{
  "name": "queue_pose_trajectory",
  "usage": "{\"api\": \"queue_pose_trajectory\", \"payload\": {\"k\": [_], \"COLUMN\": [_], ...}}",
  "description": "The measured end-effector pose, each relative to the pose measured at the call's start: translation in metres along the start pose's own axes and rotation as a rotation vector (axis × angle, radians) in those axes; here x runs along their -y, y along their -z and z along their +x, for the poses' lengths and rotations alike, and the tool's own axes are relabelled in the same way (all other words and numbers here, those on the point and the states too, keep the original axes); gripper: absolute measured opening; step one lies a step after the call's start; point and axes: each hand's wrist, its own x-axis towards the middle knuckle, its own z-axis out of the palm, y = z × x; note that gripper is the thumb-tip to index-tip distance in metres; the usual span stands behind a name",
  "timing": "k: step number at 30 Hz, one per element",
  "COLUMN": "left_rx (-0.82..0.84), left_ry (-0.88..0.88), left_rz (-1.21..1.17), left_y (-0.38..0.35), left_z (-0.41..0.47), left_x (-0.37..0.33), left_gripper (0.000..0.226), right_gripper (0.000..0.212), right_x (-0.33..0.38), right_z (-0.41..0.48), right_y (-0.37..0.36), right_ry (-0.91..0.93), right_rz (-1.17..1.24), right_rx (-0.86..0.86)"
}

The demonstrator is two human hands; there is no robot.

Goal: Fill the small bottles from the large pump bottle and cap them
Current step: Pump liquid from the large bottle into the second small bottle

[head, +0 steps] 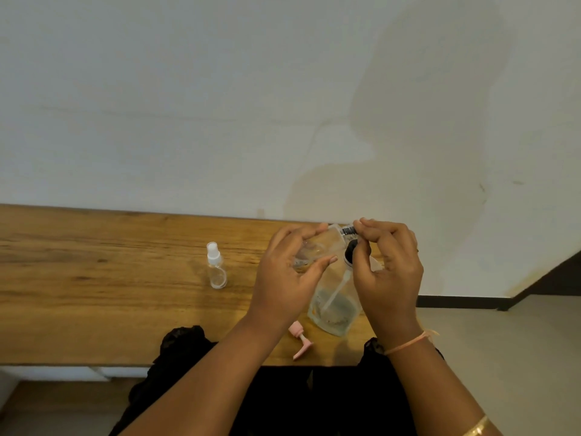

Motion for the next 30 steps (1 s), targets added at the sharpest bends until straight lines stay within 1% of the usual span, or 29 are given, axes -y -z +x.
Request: {"api": "queue_pose_trajectory", "payload": {"k": [3, 6, 10, 16, 18, 20, 25, 28, 30], "left_rx": [0.030, 0.055, 0.037, -0.020, -0.014, 0.005, 0.061, 0.049, 0.027], "left_ry": [0.045, 0.053, 0.051, -0.003, 0.002, 0.021, 0.070, 0.071, 0.047], "left_rz": [-0.007, 0.010, -0.004, 0.006, 0.004, -0.005, 0.023, 0.017, 0.008], "left_y": [0.000, -0.001, -0.001, -0.002, -0.002, -0.001, 0.000, 0.000, 0.000], "left_z": [0.001, 0.001, 0.000, -0.002, -0.001, 0.000, 0.001, 0.001, 0.000], "left_x": [0.002, 0.003, 0.002, 0.001, 0.000, 0.001, 0.003, 0.002, 0.001], "left_gripper": [0.045, 0.046, 0.046, 0.043, 0.043, 0.044, 0.044, 0.045, 0.045], "right_gripper": [0.015, 0.018, 0.019, 0.020, 0.017, 0.018, 0.017, 0.015, 0.015], "right_x": [-0.005, -0.009, -0.005, 0.002, 0.001, -0.002, -0.008, -0.008, -0.004], "right_z": [-0.003, -0.005, -0.004, -0.002, -0.002, -0.003, -0.005, -0.007, -0.007], "right_y": [-0.003, -0.003, -0.003, 0.000, -0.001, -0.003, -0.005, -0.006, -0.006], "right_ry": [-0.016, -0.001, -0.014, 0.002, 0.003, -0.009, 0.007, -0.010, -0.051], "right_rz": [-0.014, -0.022, -0.004, 0.005, -0.010, -0.015, -0.035, -0.020, 0.040], "right_rx": [0.014, 0.031, 0.016, -0.013, -0.025, -0.031, 0.022, 0.003, -0.022]}}
